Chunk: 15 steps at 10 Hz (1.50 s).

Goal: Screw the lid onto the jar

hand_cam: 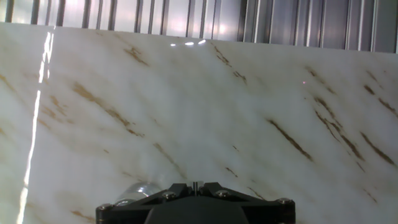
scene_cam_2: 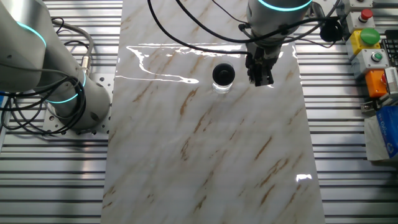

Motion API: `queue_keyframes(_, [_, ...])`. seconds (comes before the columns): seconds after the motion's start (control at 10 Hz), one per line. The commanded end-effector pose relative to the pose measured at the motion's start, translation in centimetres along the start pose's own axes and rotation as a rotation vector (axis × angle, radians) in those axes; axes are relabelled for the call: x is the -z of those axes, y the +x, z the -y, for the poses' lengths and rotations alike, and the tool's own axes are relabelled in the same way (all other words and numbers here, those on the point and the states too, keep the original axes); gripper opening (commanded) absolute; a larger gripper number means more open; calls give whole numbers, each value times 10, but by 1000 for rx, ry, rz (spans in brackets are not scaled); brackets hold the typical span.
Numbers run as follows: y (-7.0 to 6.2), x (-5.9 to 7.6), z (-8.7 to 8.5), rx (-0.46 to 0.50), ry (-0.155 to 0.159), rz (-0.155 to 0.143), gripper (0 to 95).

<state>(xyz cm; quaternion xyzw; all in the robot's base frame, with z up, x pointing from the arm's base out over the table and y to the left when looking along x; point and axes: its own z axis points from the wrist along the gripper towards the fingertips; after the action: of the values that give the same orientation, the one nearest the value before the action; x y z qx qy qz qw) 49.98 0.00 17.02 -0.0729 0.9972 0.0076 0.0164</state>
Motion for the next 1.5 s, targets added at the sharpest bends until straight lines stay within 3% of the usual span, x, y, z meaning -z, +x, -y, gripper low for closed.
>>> queue_keyframes(0.1, [0,0,0,7,0,0,0])
queue_keyframes(1.5, [0,0,0,-17,7,-3,0])
